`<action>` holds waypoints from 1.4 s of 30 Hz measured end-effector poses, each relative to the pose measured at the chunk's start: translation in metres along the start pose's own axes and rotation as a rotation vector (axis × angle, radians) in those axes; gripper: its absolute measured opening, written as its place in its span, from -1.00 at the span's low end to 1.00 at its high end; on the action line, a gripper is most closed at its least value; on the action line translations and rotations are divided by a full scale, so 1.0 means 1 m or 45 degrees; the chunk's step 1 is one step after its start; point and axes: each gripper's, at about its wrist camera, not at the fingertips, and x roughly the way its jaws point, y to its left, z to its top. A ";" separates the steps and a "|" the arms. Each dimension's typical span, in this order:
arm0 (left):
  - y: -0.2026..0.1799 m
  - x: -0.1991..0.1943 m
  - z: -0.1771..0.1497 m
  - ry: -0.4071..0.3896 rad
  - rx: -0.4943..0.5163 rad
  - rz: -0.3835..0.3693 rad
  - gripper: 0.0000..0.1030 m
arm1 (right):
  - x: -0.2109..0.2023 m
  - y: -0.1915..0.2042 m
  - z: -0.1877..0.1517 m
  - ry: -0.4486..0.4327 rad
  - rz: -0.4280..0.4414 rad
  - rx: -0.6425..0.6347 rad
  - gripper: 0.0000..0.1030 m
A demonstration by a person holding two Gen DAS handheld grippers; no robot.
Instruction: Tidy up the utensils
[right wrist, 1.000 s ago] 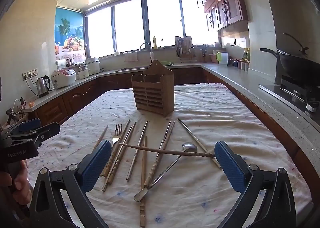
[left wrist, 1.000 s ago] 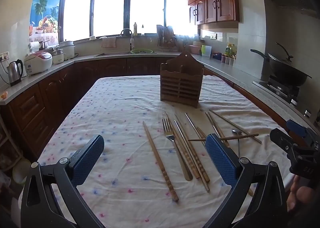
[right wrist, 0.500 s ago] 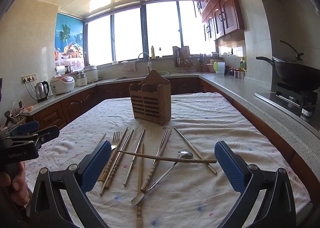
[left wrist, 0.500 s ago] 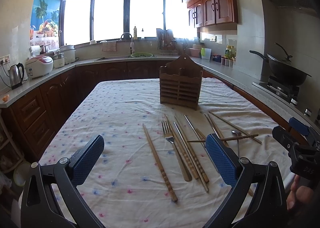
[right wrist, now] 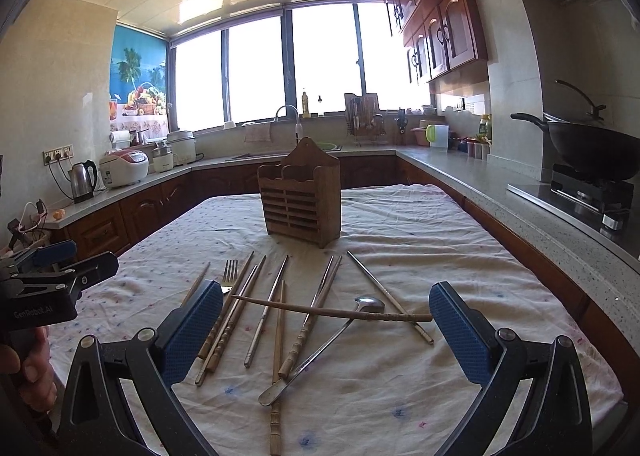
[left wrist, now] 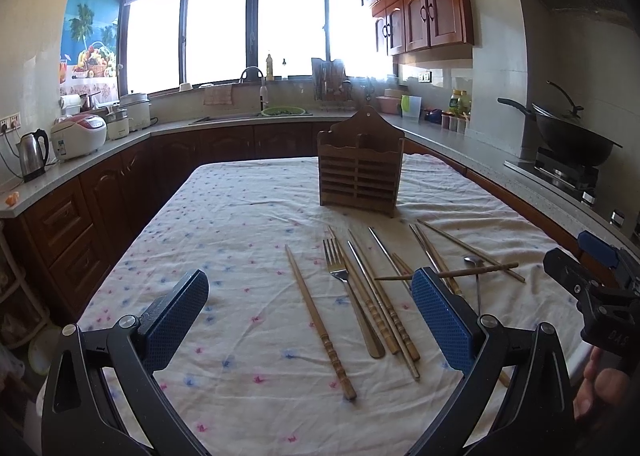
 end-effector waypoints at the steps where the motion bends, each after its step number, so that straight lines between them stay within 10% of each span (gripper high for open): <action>1: 0.000 0.000 0.000 -0.001 0.000 0.001 1.00 | 0.000 0.000 0.000 0.000 0.000 0.001 1.00; 42: 0.003 0.006 -0.001 0.032 -0.017 -0.009 1.00 | 0.003 -0.002 0.003 0.014 0.023 0.025 1.00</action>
